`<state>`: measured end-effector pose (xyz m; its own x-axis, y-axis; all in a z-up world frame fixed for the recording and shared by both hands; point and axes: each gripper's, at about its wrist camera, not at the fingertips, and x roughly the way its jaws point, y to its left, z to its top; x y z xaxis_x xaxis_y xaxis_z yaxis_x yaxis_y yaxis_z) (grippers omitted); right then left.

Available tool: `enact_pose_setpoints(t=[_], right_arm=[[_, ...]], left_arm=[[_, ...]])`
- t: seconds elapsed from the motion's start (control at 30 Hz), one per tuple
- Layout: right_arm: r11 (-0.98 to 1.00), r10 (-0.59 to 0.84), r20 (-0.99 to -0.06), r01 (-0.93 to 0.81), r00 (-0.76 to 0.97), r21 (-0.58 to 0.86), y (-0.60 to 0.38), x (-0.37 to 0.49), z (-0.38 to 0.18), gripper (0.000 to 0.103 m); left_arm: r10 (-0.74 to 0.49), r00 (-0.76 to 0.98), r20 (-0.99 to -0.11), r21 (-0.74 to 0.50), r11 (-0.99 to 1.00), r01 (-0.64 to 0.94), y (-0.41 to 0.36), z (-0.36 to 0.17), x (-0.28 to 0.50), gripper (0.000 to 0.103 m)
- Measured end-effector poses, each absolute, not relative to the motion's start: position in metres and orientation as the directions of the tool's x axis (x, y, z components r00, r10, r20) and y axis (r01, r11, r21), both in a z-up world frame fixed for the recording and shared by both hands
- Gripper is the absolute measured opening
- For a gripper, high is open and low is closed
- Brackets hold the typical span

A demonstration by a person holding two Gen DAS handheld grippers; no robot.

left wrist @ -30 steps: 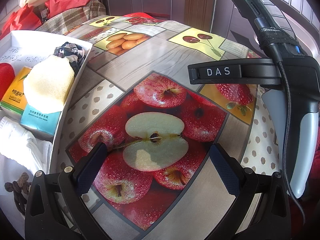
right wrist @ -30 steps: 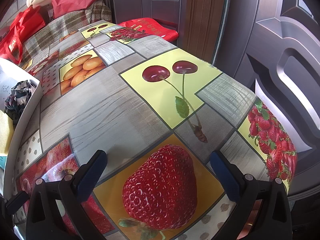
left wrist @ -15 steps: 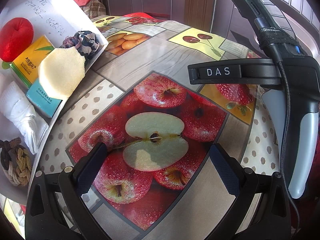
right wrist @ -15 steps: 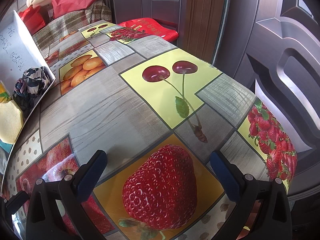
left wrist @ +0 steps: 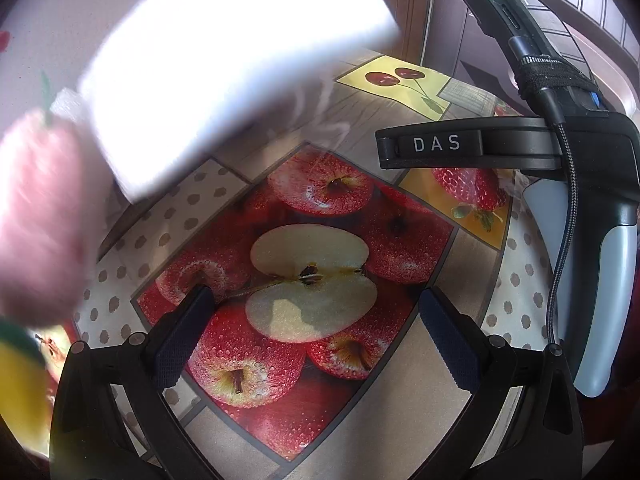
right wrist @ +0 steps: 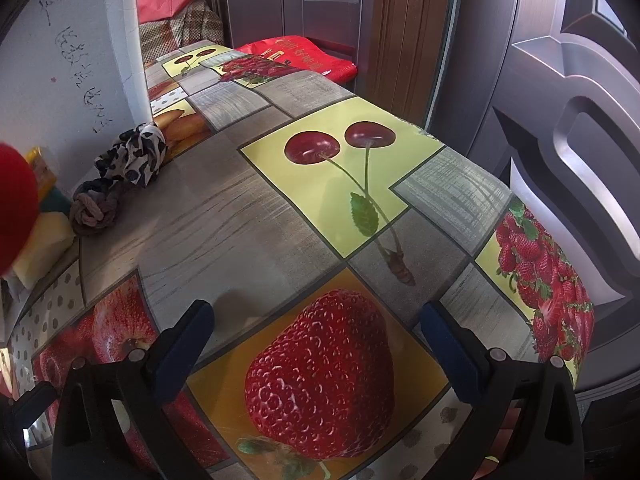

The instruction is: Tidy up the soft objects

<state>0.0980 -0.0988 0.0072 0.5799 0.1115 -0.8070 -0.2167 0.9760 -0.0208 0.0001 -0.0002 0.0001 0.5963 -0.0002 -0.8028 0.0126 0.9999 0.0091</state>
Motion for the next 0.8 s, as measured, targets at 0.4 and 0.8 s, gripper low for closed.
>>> enact_pose_setpoints(t=[0.4, 0.8], right_arm=[[0.976, 0.111, -0.807, -0.217, 0.579, -0.021, -0.0989, 0.0973, 0.0074, 0.103], [0.976, 0.111, -0.807, -0.217, 0.58, -0.021, -0.099, 0.0973, 0.0073, 0.103]], left_arm=[[-0.002, 0.597, -0.802, 0.007, 1.0, 0.012, 0.0001, -0.0019, 0.0016, 0.103], [-0.002, 0.597, -0.802, 0.007, 1.0, 0.012, 0.0001, -0.0019, 0.0016, 0.102]])
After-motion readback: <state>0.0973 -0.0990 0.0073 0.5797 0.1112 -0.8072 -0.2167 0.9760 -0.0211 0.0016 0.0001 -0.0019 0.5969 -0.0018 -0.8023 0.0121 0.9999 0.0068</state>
